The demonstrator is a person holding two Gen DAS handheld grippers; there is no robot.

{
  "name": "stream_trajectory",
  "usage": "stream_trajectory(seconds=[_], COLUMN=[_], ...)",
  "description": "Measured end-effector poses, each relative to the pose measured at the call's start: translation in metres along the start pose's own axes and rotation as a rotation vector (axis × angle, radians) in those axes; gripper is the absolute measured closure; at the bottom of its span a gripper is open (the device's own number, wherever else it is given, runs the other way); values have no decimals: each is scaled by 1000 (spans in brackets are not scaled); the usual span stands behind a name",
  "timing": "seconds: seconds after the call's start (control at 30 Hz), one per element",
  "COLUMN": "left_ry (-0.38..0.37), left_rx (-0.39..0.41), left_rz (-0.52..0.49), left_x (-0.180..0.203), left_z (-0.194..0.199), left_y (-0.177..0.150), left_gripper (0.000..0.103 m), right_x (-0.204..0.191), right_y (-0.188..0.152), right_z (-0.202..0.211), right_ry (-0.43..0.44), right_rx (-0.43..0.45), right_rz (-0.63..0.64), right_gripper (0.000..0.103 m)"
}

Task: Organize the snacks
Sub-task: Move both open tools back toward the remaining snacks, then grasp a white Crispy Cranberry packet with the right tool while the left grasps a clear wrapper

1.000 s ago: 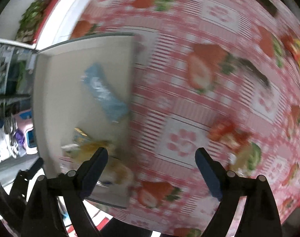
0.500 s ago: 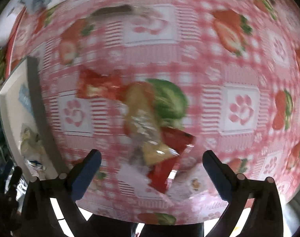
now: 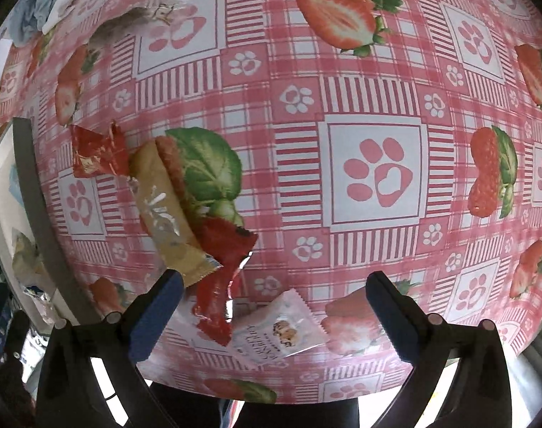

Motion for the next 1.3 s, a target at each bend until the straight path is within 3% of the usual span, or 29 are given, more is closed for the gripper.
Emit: stream_trajectory(seconds=[0.33, 0.6, 0.83, 0.93, 1.07, 1.2, 1.3], left_ry=[-38, -32, -21, -15, -19, -25, -31], left_rx=[-90, -118, -113, -107, -104, -103, -98], left_rz=[-97, -179, -232, -242, -245, -250, -264], left_x=[56, 67, 60, 55, 52, 52, 59], left_z=[-22, -33, -29, -27, -26, -26, -27], left_y=[-8, -11, -19, -21, -22, -21, -20], left_gripper=[23, 23, 23, 23, 23, 22, 22], right_x=[75, 123, 131, 122, 112, 127, 144], right_y=[-43, -88, -119, -135, -149, -165, -171], right_z=[-12, -28, -46, -62, -65, -63, -62], right_ry=[13, 169, 284, 265, 164, 65, 72], right_rx=[-56, -34, 34, 27, 5, 12, 6], right_rz=[-95, -461, -699, -693, -576, -515, -491], right_gripper=[0, 0, 0, 0, 0, 0, 0])
Point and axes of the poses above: each gripper's, at about its wrist camera, not at the fingertips, and z roughly against the way its jaws point, x to its right, y to its top, the point moved 5 cm from there along -z, roughly the way its jaws point, and after that the axes turned 11 degrees about y, right-handed, at the moved point
